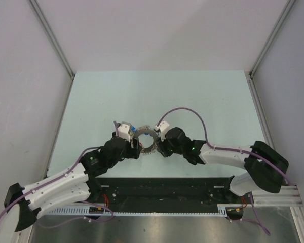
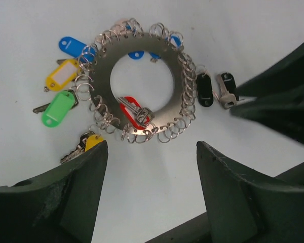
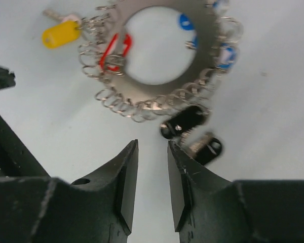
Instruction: Put the keys on the keyring
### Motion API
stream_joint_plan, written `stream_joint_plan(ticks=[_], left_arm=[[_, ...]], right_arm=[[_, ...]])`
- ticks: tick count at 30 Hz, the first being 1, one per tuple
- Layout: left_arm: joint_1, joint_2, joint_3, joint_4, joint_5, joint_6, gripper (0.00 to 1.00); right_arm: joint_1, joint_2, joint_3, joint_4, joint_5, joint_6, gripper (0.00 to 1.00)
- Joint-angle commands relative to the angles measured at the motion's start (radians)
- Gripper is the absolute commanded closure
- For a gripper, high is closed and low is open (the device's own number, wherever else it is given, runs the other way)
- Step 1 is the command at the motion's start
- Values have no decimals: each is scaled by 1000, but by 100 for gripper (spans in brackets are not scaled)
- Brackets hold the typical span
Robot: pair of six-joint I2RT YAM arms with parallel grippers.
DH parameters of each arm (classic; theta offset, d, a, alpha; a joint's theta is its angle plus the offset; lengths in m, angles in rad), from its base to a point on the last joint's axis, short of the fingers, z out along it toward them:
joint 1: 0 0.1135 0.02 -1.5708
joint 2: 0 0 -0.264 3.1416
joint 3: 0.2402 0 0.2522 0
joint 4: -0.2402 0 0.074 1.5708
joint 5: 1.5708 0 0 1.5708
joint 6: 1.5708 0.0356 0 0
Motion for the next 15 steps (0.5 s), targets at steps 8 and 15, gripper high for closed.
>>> stream_joint_plan(ticks=[8,15], left_arm=[[47,-131,-55,14,-51,-47,25],[48,-114,-49,28,-35,-36,24]], right_arm=[[127,244,58,257,59,-14,69],[136,318,81,275,89,-15,70]])
